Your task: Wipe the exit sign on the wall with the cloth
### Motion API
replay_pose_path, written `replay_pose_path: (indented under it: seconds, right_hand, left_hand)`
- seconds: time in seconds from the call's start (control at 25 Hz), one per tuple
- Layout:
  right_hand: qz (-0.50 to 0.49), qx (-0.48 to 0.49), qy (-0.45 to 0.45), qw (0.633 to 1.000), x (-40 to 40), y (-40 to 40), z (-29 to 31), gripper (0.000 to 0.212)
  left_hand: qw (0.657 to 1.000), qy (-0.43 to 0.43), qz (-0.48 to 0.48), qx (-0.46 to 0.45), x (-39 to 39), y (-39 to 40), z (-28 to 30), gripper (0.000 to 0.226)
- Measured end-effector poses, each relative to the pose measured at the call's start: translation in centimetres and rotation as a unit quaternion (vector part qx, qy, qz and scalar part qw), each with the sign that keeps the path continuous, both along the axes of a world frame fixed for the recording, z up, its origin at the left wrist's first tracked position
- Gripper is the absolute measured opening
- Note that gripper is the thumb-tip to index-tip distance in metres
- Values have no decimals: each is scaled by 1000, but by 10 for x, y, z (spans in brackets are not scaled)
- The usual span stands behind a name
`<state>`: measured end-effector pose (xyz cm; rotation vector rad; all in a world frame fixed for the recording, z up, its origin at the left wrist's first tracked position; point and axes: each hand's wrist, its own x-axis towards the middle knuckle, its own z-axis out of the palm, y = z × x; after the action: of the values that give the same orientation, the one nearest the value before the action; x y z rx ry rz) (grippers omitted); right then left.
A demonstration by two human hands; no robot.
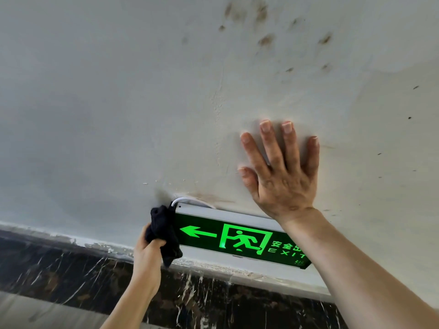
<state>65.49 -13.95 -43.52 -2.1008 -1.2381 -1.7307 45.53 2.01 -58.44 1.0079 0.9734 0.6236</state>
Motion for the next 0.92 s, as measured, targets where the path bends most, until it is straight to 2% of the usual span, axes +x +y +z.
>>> replay_pose_path:
  seconds: [0.24,0.48,0.64,0.76,0.92]
  right_hand:
    - [-1,-1,1,1000,1,0,-1,68]
    - [5,-2,14,1000,0,-1,-1,70]
    - [-3,-16,35,999,-3,-3,4,69]
    - [-6,-51,93,994,-12,-10,7,69]
    - [11,-108,194,975,-33,-24,27,67]
  left_hand:
    - [992,67,-29,-99,-4,4,-48,46]
    - [962,102,-90,-238,-26,-38,-69,47]
    - [953,36,-124,-275,-49,-57,-49,49]
    - [942,-62,-160,-289,-72,-58,-12,51]
    - [935,-179,-206,-226,-91,-55,51,36]
